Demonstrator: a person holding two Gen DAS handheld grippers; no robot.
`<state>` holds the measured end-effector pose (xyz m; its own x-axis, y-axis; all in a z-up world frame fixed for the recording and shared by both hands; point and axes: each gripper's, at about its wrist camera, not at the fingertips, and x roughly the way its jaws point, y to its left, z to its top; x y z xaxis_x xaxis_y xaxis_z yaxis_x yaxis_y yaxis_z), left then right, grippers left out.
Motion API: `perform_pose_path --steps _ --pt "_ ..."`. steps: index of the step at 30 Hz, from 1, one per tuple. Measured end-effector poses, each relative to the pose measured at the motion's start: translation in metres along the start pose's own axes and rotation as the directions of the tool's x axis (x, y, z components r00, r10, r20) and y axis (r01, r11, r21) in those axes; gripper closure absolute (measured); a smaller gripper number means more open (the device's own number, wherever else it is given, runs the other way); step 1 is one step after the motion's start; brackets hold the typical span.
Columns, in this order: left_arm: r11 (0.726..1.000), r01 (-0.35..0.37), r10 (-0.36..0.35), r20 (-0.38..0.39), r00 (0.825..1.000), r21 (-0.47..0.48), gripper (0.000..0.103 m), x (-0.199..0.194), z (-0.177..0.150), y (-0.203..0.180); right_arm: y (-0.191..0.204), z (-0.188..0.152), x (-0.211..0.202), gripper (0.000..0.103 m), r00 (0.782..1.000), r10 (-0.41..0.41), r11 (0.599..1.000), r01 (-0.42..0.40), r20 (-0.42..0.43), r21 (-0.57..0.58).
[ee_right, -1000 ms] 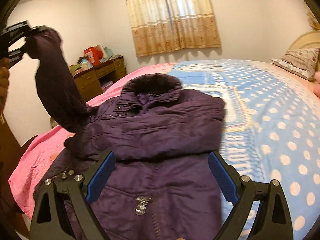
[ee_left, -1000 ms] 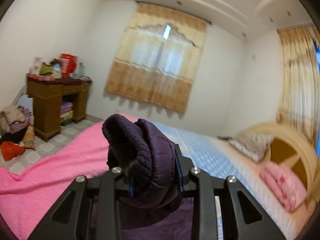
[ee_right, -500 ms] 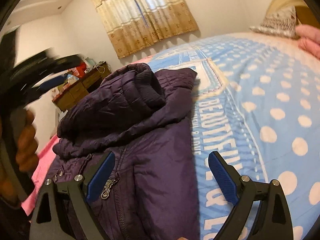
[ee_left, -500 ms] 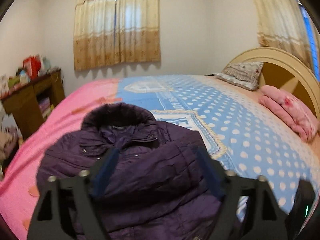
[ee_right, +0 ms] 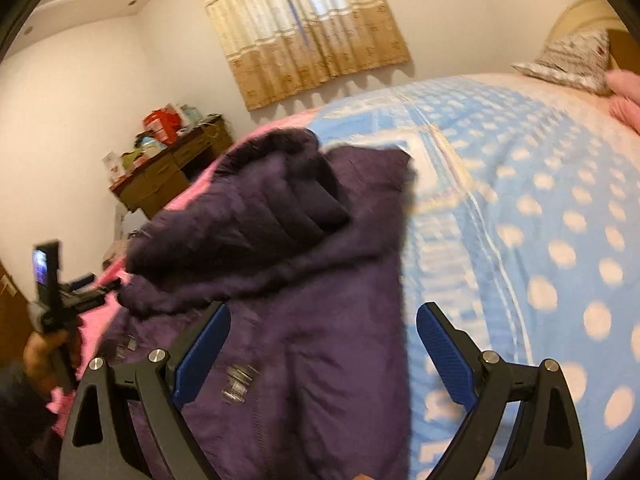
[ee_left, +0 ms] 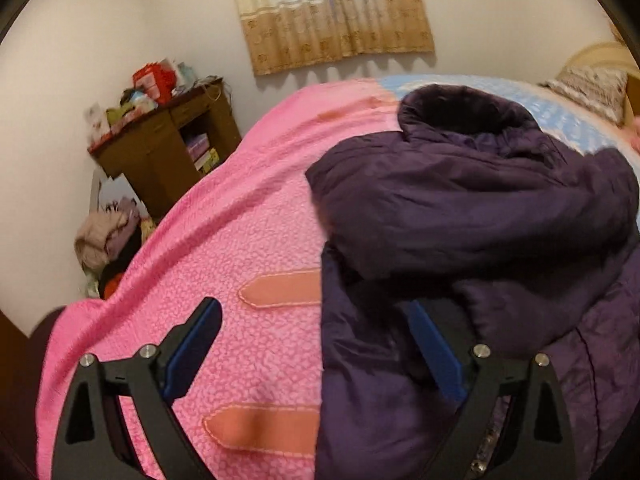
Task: Fold large clothes
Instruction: 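Fold the held sleeve across the jacket front with the left tool, then release the sleeve with the left tool and withdraw both tools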
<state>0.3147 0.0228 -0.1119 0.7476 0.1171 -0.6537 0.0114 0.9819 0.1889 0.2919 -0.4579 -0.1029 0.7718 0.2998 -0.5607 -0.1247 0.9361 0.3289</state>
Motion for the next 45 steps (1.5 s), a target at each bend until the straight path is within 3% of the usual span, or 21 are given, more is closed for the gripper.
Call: perform_pose_path --steps 4,8,11,13,15,17,21,23,26,28,30,33,35,38,41,42,45 --pt "0.997 0.064 -0.064 0.007 0.998 0.046 0.004 0.011 0.014 -0.019 0.021 0.047 0.018 0.009 1.0 0.023 1.0 -0.023 -0.013 -0.021" --pt "0.997 0.059 -0.06 0.013 0.998 0.041 0.002 0.033 0.029 -0.03 0.028 0.074 0.064 0.009 0.995 0.013 1.0 -0.013 -0.099 -0.004" --pt "0.999 0.012 -0.012 -0.016 1.0 0.045 0.0 0.049 0.026 -0.022 0.03 0.082 0.098 0.009 0.987 -0.003 1.0 0.001 -0.16 -0.011" --pt "0.999 -0.015 0.017 -0.047 0.999 0.041 0.0 0.055 0.019 -0.013 0.029 0.084 0.116 0.019 0.983 -0.008 1.0 0.008 -0.186 0.0" --pt "0.992 -0.103 0.107 -0.059 0.993 0.068 0.0 0.058 0.01 -0.003 0.027 0.084 0.125 0.038 0.98 -0.011 1.0 0.013 -0.197 0.011" --pt "0.986 -0.152 0.156 -0.067 0.985 0.063 0.0 0.067 0.002 0.013 0.031 0.08 0.13 0.047 0.979 -0.009 1.0 0.007 -0.205 -0.012" --pt "0.977 -0.18 0.158 -0.18 0.971 -0.115 0.001 0.087 -0.007 0.058 0.04 0.065 0.124 0.064 0.978 -0.022 0.997 0.006 -0.208 -0.078" --pt "0.968 -0.12 0.077 -0.194 0.978 -0.221 0.003 0.088 -0.01 0.075 0.047 0.051 0.108 0.065 0.98 -0.026 0.991 0.0 -0.197 -0.131" --pt "0.958 -0.088 0.052 -0.136 0.989 -0.273 0.006 0.068 -0.007 0.08 0.052 0.024 0.085 0.065 0.976 -0.032 0.975 -0.017 -0.218 -0.221" --pt "0.962 -0.068 0.047 -0.087 0.995 -0.264 0.006 0.05 -0.003 0.077 0.043 0.002 0.077 0.064 0.957 -0.047 0.971 -0.024 -0.285 -0.239" --pt "0.968 -0.041 0.032 -0.042 0.999 -0.246 0.005 0.032 0.005 0.071 0.033 -0.013 0.068 0.056 0.943 -0.082 0.97 0.001 -0.323 -0.242" --pt "0.977 -0.003 0.009 0.026 1.0 -0.213 0.0 0.005 0.019 0.054 0.027 -0.018 0.045 0.054 0.942 -0.175 0.955 0.091 -0.286 -0.283" --pt "0.983 0.042 -0.032 0.055 0.998 -0.181 0.0 -0.004 0.03 0.037 0.022 -0.007 0.029 0.051 0.954 -0.202 0.96 0.148 -0.222 -0.239" --pt "0.99 0.074 -0.066 0.062 0.996 -0.121 0.0 0.003 0.038 0.006 0.026 0.017 0.015 0.051 0.987 -0.093 0.989 0.076 -0.132 -0.128" --pt "0.994 0.081 -0.08 0.027 0.996 -0.069 0.0 0.014 0.042 -0.026 0.041 0.032 0.039 0.051 0.983 0.105 0.994 -0.11 -0.152 -0.028" --pt "0.996 0.072 -0.071 0.014 0.997 -0.057 0.0 0.016 0.041 -0.027 0.047 0.034 0.053 0.051 0.978 0.126 0.991 -0.13 -0.168 -0.014" --pt "0.998 -0.042 0.04 -0.065 0.997 -0.039 0.0 0.038 0.036 -0.036 0.062 0.036 0.093 0.051 0.973 0.08 0.993 -0.096 -0.219 -0.064"
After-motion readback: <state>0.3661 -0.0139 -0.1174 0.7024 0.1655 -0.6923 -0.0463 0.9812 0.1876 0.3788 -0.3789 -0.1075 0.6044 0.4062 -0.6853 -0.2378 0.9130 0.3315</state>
